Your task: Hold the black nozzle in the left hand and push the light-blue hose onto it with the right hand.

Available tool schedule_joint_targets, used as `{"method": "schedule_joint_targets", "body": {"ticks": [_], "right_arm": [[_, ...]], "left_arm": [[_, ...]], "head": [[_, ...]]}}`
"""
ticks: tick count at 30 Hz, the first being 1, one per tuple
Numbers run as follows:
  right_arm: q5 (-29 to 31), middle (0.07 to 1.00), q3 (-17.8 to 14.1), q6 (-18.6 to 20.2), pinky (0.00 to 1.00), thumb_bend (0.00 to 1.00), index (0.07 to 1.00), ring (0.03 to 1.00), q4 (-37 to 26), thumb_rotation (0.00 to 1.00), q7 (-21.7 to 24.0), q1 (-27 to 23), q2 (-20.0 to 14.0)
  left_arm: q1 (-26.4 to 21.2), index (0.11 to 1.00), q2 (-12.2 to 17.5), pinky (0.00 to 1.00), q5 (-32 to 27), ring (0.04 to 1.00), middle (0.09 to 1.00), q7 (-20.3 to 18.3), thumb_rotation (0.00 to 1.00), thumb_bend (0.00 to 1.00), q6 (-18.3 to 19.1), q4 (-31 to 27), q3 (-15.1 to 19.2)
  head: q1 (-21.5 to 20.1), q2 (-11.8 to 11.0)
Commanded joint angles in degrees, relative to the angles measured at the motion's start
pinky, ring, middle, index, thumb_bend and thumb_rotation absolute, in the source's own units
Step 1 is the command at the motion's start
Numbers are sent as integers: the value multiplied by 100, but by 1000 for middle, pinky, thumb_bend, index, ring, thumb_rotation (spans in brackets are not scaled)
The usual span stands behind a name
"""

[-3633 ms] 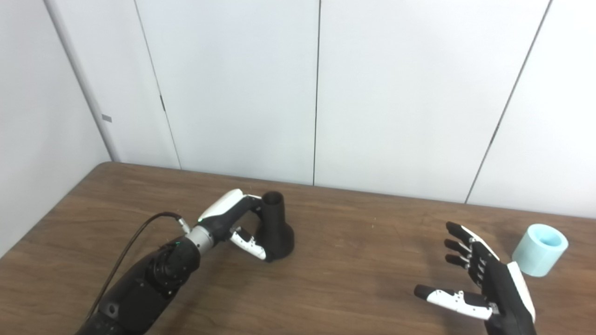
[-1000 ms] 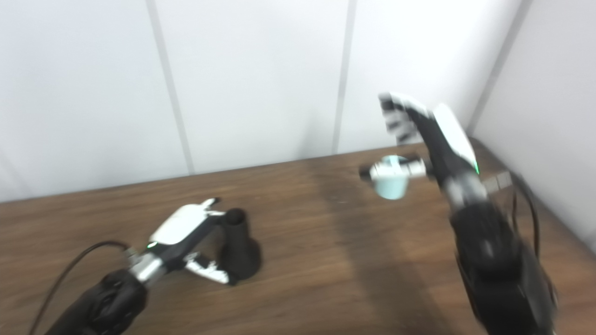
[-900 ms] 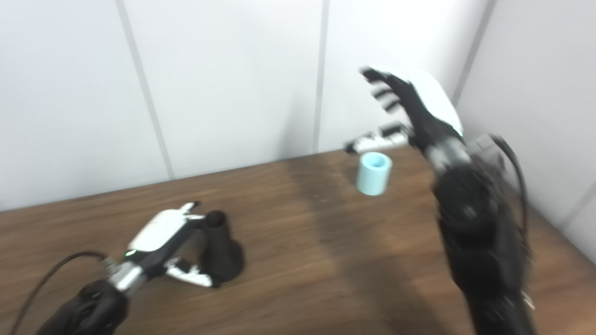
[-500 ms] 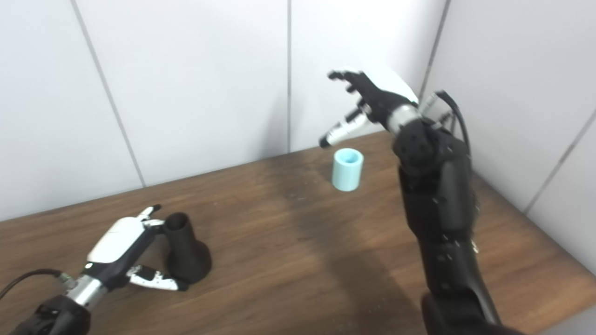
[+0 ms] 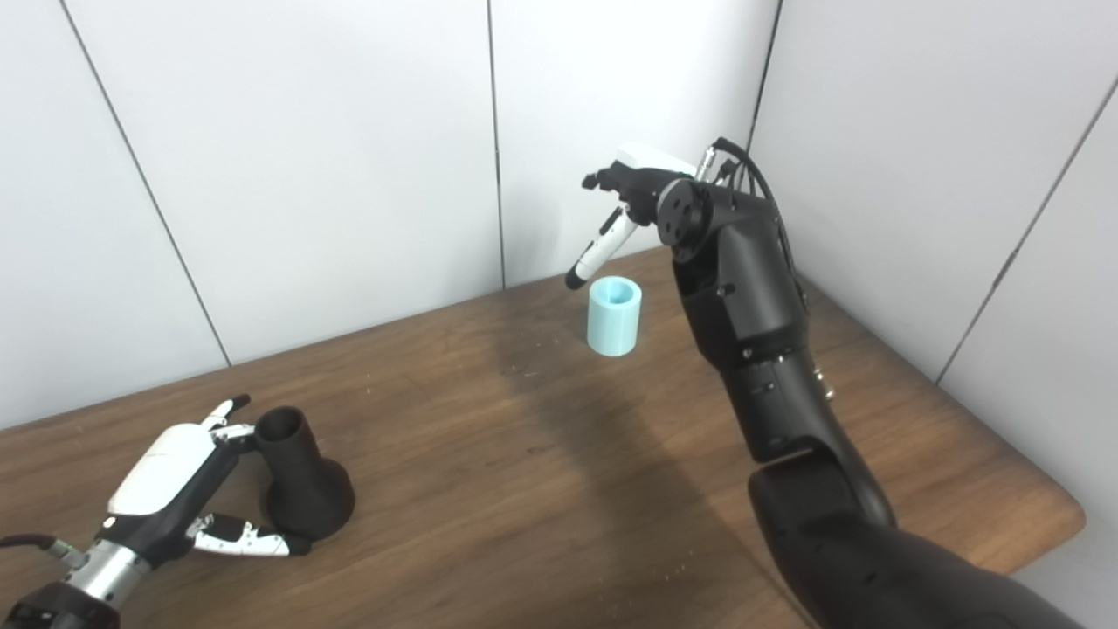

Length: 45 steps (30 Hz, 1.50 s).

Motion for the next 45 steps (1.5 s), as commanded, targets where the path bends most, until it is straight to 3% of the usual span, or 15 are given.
{"method": "schedule_joint_targets", "body": {"ticks": [1,7,15,25,30,33,35,45], "right_arm": [[98,945,24,7,796,946,921,933,-9,245,-253,-371,-223],[288,951,199,8,836,968,919,950,506,235,-522,-439,-284],[214,945,505,9,815,975,918,939,1041,235,-712,-529,-395],[290,931,571,9,807,971,897,929,1365,231,-996,-414,-443],[631,908,761,-28,963,967,854,908,1380,216,-1374,-263,-530],[900,874,922,-143,756,946,826,836,1448,168,-1580,-180,-629],[1041,859,1027,-136,700,932,818,807,1491,139,-1644,-148,-677],[1355,816,1383,-1,726,910,791,795,1563,72,-1729,-78,-744]], "left_arm": [[346,469,397,1000,687,666,501,-377,0,525,317,516,-267],[305,471,389,1000,634,669,500,-302,0,525,184,620,-296],[271,469,361,1000,597,660,503,-254,0,524,47,656,-346],[254,472,345,1000,554,657,501,-244,0,525,-101,731,-346],[266,471,362,1000,594,657,501,-234,0,525,-58,709,-351],[276,471,373,1000,592,657,501,-264,0,525,-27,665,-345],[281,471,384,1000,591,657,501,-279,0,525,-12,640,-340],[334,474,414,1000,582,656,498,-282,0,525,15,526,-310]], "head": [[-7,-1],[-60,-24],[-125,-61],[-101,-51],[-91,-32],[-91,-32],[-91,-32],[-22,10]]}}
